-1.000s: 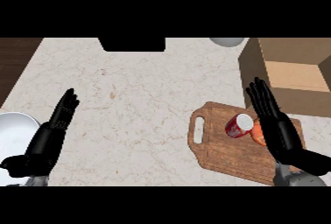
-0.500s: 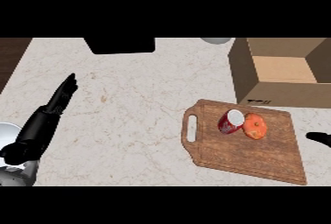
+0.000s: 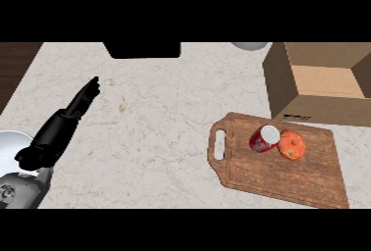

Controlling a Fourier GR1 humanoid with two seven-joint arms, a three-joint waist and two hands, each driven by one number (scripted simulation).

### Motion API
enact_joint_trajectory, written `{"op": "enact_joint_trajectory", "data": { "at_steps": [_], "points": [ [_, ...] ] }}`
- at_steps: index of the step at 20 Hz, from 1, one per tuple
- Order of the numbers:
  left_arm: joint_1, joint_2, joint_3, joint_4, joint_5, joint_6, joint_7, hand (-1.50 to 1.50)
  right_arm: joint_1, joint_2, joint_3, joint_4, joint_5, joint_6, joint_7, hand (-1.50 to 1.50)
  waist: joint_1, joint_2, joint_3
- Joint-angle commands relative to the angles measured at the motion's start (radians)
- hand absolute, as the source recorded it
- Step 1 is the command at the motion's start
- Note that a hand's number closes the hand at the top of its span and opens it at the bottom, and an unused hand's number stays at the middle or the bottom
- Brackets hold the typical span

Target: Pick the squash from the cutting board and place it in the cardboard box

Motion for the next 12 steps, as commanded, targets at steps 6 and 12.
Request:
{"op": "enact_joint_trajectory", "data": {
  "at_steps": [6, 12],
  "points": [
    [-0.084, -0.016, 0.009, 0.046, -0.022, -0.036, 0.03, 0.0, -0.018, -0.178, 0.186, -0.15, 0.269, 0.12, 0.29, -1.5, 0.024, 0.005, -0.002],
    [-0.076, -0.047, 0.018, 0.036, -0.036, -0.032, 0.038, 0.0, -0.075, -0.219, 0.287, -0.323, 0.31, 0.293, 0.565, -1.5, 0.024, 0.001, -0.002]
  ]
}}
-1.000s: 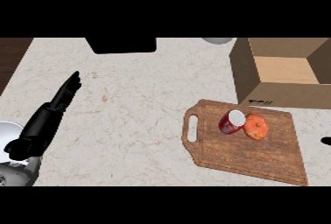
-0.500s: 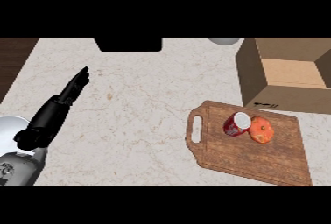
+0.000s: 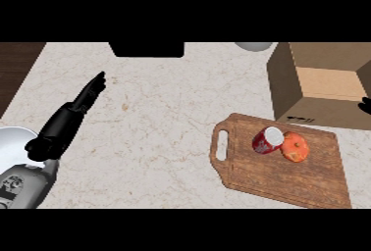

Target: Pick the squash from the cutting board and place it in the cardboard box

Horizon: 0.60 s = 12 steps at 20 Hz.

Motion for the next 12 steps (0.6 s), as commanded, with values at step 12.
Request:
{"op": "enact_joint_trajectory", "data": {
  "at_steps": [12],
  "points": [
    [-0.041, -0.055, 0.061, 0.036, -0.034, -0.074, 0.02, 0.0, -0.297, 0.264, 0.365, -0.025, 0.208, 0.249, 0.585, -1.5, 0.011, 0.001, 0.002]
  ]
}}
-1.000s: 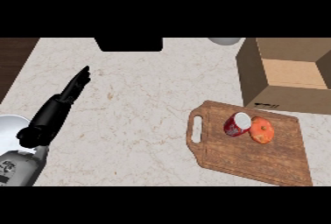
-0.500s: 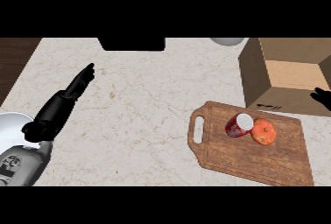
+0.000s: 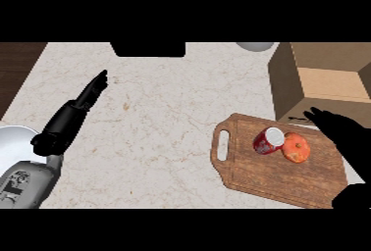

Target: Pick the squash from the cutting board and place it in the cardboard box

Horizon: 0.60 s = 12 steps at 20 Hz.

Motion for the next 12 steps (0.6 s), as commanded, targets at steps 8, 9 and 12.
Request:
{"op": "enact_joint_trajectory", "data": {
  "at_steps": [8, 9, 12],
  "points": [
    [0.026, -0.003, 0.099, -0.039, -0.023, -0.099, 0.033, 0.0, -0.09, 0.203, 0.109, 0.082, 0.208, 0.065, 0.14, -1.5, -0.005, -0.001, 0.001],
    [0.008, -0.067, 0.07, -0.014, -0.079, -0.052, 0.035, 0.0, -0.048, 0.208, 0.105, 0.115, 0.243, 0.026, 0.077, -1.5, -0.009, -0.001, 0.001],
    [0.059, -0.092, 0.084, -0.013, -0.119, -0.052, -0.014, 0.0, -0.102, 0.237, 0.057, 0.168, 0.258, 0.047, 0.05, -1.5, -0.007, -0.001, 0.001]
  ]
}}
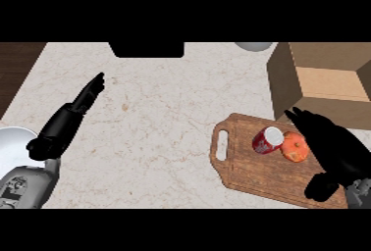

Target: Pick the squash from the cutting board and place it in the cardboard box

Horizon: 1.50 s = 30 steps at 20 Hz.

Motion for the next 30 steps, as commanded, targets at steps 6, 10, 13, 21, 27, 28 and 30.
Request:
{"op": "enact_joint_trajectory", "data": {
  "at_steps": [6, 10, 13, 21, 27, 28, 30],
  "points": [
    [-0.017, -0.063, 0.073, 0.04, -0.045, -0.061, -0.01, 0.0, -0.039, 0.075, -0.043, 0.117, 0.129, 0.03, -0.075, -1.5, -0.002, 0.0, 0.0],
    [0.005, -0.056, 0.091, 0.037, -0.065, -0.097, -0.03, 0.0, -0.028, 0.118, -0.009, 0.198, 0.221, -0.011, -0.091, -1.5, -0.001, 0.001, 0.0],
    [0.084, -0.094, 0.068, -0.064, -0.108, -0.078, -0.007, 0.0, -0.036, 0.136, -0.028, 0.246, 0.257, -0.026, -0.142, -1.5, 0.001, 0.0, 0.0],
    [0.059, -0.091, 0.144, -0.063, -0.108, -0.158, 0.01, 0.0, -0.002, 0.191, -0.07, 0.261, 0.296, -0.024, -0.204, -1.5, -0.001, -0.001, 0.0],
    [0.009, -0.154, 0.123, -0.02, -0.154, -0.139, 0.019, 0.0, -0.026, 0.187, -0.106, 0.47, 0.381, -0.156, -0.302, -1.5, -0.001, 0.001, 0.0],
    [0.005, -0.123, 0.17, -0.01, -0.132, -0.166, 0.013, 0.0, -0.051, 0.217, -0.093, 0.482, 0.395, -0.127, -0.275, -1.5, 0.0, 0.001, 0.0],
    [0.099, -0.139, 0.159, -0.121, -0.143, -0.164, 0.023, 0.0, 0.027, 0.195, -0.109, 0.412, 0.409, -0.152, -0.301, -1.5, -0.001, -0.001, 0.0]
  ]
}}
